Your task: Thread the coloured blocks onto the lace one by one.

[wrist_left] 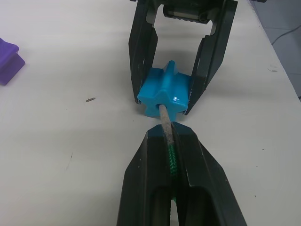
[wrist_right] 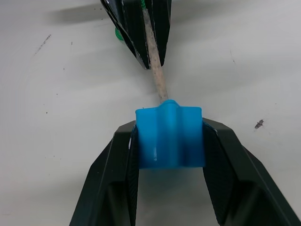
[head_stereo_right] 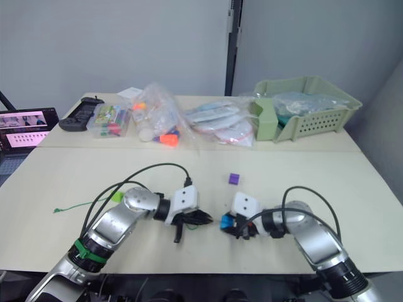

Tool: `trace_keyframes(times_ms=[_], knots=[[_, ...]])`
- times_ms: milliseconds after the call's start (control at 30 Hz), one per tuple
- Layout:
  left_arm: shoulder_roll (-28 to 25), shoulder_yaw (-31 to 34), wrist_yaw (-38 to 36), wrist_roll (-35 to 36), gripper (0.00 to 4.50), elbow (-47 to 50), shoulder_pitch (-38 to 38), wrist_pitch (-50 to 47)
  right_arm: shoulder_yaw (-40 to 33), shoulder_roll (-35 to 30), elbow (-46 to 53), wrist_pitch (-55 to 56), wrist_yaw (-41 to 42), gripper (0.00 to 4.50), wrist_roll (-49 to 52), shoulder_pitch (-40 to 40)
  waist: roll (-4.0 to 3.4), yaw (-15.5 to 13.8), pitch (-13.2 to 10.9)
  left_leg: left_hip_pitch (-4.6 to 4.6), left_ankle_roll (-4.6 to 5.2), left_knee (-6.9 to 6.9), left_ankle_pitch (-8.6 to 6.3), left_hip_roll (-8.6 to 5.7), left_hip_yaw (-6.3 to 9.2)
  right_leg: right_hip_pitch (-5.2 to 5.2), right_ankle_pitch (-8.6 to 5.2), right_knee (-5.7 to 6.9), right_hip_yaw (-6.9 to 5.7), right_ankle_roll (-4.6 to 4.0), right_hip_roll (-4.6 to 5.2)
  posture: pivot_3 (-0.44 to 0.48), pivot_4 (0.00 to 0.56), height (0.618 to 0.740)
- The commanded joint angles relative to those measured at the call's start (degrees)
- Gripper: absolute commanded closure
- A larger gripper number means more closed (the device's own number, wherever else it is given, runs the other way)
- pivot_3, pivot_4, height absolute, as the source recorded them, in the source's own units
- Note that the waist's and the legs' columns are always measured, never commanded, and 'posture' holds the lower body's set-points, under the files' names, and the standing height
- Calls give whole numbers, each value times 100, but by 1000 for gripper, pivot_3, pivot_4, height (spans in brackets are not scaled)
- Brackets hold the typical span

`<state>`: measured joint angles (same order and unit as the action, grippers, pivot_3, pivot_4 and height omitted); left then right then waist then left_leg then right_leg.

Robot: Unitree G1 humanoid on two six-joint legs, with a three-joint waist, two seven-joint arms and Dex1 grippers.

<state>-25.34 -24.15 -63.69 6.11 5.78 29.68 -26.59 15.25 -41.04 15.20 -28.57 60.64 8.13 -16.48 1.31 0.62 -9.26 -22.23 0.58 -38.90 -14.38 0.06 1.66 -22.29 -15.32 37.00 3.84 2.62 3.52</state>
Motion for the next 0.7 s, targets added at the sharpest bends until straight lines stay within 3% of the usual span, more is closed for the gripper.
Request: trace_keyframes(times_ms=[33,367,700], knots=[[59,6,-36,145,4500,208,75,68,204,-9,-49,-92,35,3139,-19,131,0,0,0,0,0,0,0,0,0,0,0,0,0,0,0,0,150,740],[543,-577,-91,-111,4500,-328,221,434,232,30,4,-161,20,3139,-22,86,0,-41,0,2,0,-2,0,-3,-1,6,0,-5,0,0,1,0,150,740],[1029,-745,-201,-241,4500,-445,226,563,204,32,82,-247,-20,3139,-24,112,6,-187,5,5,1,-23,2,-13,-4,33,6,-26,1,13,12,0,150,740]])
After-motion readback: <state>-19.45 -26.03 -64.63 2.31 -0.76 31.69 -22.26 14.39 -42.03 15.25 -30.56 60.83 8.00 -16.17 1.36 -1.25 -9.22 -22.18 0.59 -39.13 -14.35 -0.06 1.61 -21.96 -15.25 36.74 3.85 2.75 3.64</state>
